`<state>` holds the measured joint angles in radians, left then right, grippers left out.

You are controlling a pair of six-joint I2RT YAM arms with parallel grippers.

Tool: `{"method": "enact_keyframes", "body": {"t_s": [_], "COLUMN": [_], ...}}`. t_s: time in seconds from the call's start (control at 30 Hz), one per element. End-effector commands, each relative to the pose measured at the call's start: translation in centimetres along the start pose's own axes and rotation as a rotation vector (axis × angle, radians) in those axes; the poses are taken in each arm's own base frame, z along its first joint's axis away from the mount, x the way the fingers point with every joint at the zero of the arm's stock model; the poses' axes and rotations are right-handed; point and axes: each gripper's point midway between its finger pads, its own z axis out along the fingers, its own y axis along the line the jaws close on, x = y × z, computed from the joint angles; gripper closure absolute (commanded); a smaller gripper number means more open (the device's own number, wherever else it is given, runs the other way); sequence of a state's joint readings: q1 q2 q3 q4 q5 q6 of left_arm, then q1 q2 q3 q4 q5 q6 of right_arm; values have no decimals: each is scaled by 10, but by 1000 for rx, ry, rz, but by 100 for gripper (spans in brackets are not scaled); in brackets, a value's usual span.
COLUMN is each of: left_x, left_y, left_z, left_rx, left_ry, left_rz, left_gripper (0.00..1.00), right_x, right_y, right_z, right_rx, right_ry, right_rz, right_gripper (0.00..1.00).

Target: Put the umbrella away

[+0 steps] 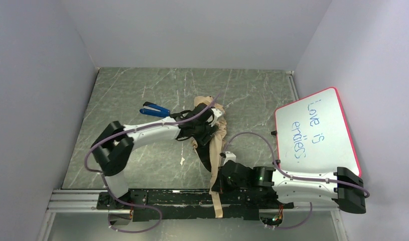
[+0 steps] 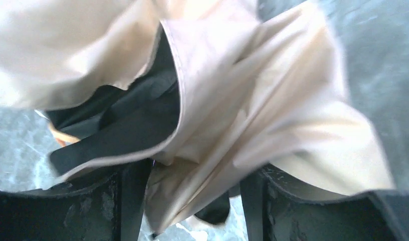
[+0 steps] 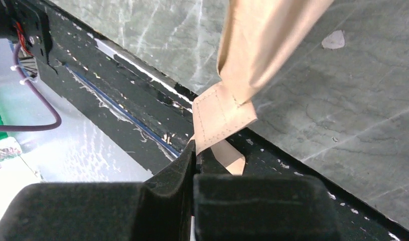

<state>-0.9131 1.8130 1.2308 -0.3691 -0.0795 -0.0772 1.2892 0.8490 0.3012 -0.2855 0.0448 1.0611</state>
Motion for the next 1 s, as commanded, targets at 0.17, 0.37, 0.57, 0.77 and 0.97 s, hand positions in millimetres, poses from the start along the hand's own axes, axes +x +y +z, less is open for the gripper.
{"method": "enact_keyframes", "body": {"t_s": [0.17, 0.37, 0.57, 0.77, 0.97], "left_x": [-13, -2, -18, -38, -54], "left_y": [-15, 15, 36, 46, 61], "left_z": [-83, -110, -111, -117, -132], "left_rx": [140, 2, -73, -122, -152], "left_ry": [-117, -161, -201, -247, -312], "left_rz": [25, -40, -111, -121, -140], "left_gripper": [24, 23, 25, 25, 25], "right_x": [-3, 12, 24, -22, -64], "right_y": [-2, 4, 2, 0, 10], "right_z": [-3, -5, -8, -31, -56], "right_rx": [31, -17, -17, 139, 232], "right_ry": [-8, 69, 139, -26, -154], "right_rz": [1, -17, -53, -117, -171], "right_gripper": [100, 100, 98, 67, 49]}}
